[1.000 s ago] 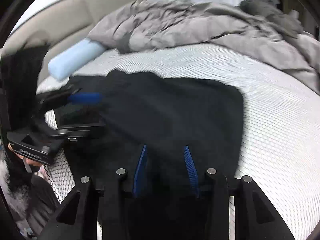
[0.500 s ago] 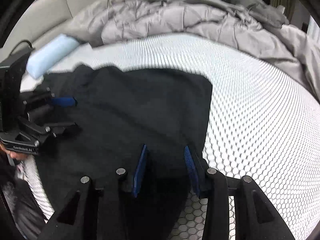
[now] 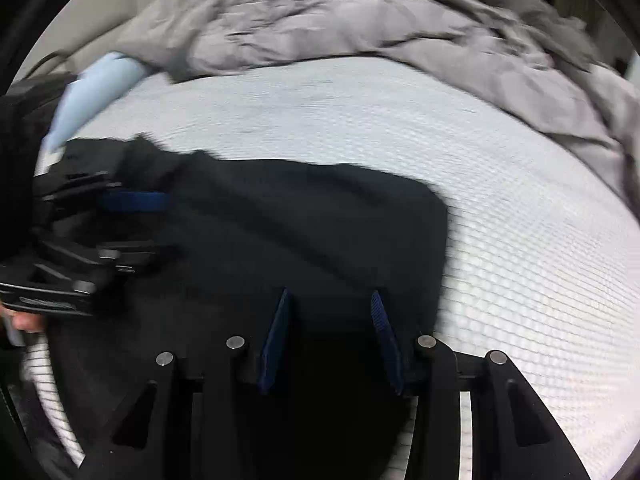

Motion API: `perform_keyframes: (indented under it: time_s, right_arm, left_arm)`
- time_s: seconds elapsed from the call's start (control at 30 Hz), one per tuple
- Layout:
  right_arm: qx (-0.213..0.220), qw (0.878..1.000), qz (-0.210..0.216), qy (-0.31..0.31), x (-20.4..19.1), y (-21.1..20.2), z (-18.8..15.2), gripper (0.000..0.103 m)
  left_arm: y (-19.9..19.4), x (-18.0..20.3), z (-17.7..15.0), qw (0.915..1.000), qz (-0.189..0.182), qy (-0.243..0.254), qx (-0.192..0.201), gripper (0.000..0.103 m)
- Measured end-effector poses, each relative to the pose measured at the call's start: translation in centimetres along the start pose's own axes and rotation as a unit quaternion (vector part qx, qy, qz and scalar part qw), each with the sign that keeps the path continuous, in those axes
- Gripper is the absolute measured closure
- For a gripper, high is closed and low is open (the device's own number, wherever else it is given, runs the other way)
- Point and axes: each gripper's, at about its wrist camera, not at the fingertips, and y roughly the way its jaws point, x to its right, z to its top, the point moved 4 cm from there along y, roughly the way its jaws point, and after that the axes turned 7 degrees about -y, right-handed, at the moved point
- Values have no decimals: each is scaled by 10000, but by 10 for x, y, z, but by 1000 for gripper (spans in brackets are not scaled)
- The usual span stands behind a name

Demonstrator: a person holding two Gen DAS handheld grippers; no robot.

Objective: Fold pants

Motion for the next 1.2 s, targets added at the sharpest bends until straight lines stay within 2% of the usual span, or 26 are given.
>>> perform_keyframes:
  time_s: [0.1, 0.17, 0.23, 0.33, 0.37, 0.43, 0.5, 0.6, 0.63, 0.67, 0.73, 0.8, 0.87, 0.93, 0.97, 1.0, 1.03, 1.1, 1.17, 1.2]
  right_arm:
    - [-2, 9999, -43, 152, 10, 2, -5, 61]
    - [75, 9998, -119, 167, 7, -9, -2, 60]
    - [263, 9994, 65, 217, 5, -21, 2, 60]
    - [567, 9977, 196, 302, -2, -28, 20, 60]
    - [612, 9974, 216, 318, -5, -26, 25, 60]
    - [582, 9971, 361, 342, -15, -11, 37, 60]
    - [398, 9978, 490, 193, -25, 13, 47, 58]
    - [145, 9994, 229, -214, -33, 29, 40, 59]
    - [176, 9995, 216, -173, -29, 27, 39, 59]
    - [135, 9999, 30, -63, -21, 24, 37, 59]
    - [48, 9981, -613, 95, 2, 18, 30, 59]
    - [-7, 9953, -869, 424, 24, 16, 20, 54]
    - [110, 9958, -534, 732, 34, 10, 16, 54]
    - [238, 9951, -500, 814, 35, -7, 14, 54]
    - [440, 9957, -383, 725, 29, -21, 14, 54]
    - [571, 9959, -212, 663, 22, -31, 14, 53]
    - [639, 9961, -61, 611, 15, -37, 14, 52]
    - [728, 9956, 386, 451, -6, -44, 12, 45]
    - [585, 9951, 773, 205, -29, -35, 10, 44]
    - [441, 9952, 873, 68, -43, -25, 9, 44]
  left_arm:
    - [-14, 4, -1, 9999, 106, -47, 67, 46]
    - [-30, 7, 5, 9995, -71, -53, 303, 46]
    - [-38, 1, 16, 9983, -70, -268, 511, 45]
    - [-20, -15, 24, 9961, -132, -828, 276, 45]
    - [-12, -19, 24, 9958, -132, -889, 153, 49]
    - [-1, -23, 20, 9969, -47, -786, 62, 55]
    - [2, -28, 18, 9970, -124, -756, 78, 58]
    - [-2, -30, 13, 9966, -267, -765, 123, 62]
    - [-3, -31, 11, 9965, -285, -775, 144, 63]
    - [-3, -32, 10, 9963, -290, -793, 152, 63]
    - [-3, -32, 9, 9965, -231, -784, 158, 63]
    - [-11, -28, 6, 9973, -53, -721, 146, 63]
    - [-28, -23, 6, 9975, 100, -673, 200, 63]
    - [-56, -13, -1, 9975, 28, -554, 436, 62]
    - [-66, -9, -5, 9974, -25, -503, 518, 58]
    - [-73, -3, -12, 9974, -96, -442, 562, 49]
    - [-76, 4, -20, 9979, -155, -342, 535, 46]
    - [-71, 19, -42, 9993, -168, -6, 339, 45]
    - [-55, 22, -60, 9994, 119, 319, 45, 45]
    - [-53, 21, -65, 9989, 233, 399, 22, 45]
